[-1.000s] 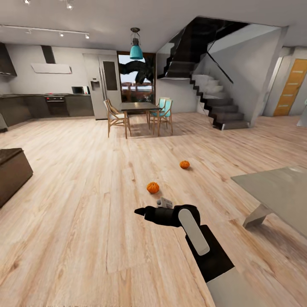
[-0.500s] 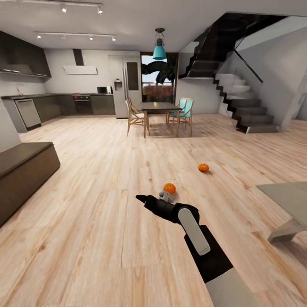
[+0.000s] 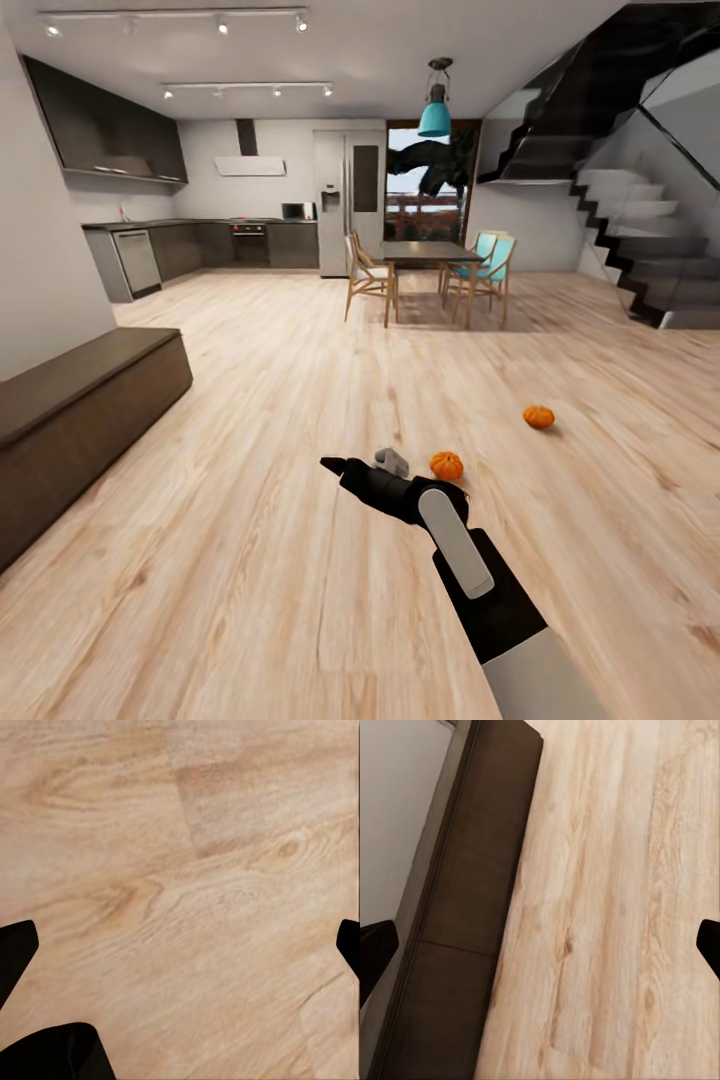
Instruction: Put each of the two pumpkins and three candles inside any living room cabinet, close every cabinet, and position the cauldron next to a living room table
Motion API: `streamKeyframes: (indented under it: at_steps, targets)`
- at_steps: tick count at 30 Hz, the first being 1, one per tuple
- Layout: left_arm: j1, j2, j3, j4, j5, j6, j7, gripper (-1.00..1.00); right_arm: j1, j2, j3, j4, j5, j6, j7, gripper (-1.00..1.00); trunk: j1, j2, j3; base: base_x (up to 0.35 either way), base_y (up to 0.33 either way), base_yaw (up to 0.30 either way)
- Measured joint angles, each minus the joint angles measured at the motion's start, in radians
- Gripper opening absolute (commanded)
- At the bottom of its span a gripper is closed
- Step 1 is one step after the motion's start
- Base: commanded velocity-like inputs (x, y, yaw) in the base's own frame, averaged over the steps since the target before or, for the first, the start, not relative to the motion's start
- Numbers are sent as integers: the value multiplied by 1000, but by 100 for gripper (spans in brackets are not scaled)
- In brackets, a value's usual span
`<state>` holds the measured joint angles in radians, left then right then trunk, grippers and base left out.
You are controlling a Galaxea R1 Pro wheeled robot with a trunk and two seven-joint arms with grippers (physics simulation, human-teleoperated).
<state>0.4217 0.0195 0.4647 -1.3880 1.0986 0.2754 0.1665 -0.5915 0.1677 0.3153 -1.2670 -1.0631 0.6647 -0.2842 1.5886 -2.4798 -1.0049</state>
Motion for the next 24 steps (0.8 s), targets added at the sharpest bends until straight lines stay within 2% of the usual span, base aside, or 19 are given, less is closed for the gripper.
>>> streamKeyframes:
  at_steps: [8,15,24]
  targets:
    - [0,-4,2,5,0,-4,-13,100,0,0,-5,11,0,-4,-7,100,0,0,0,335,-12,296]
    - [0,-3,3,7,0,-5,-14,100,0,0,-11,35,-7,-8,-6,100,0,0,0,300,-191,296]
    - [0,-3,3,12,0,-5,-15,100,0,1,-39,47,-18,-15,-4,100,0,0,0,288,-221,297]
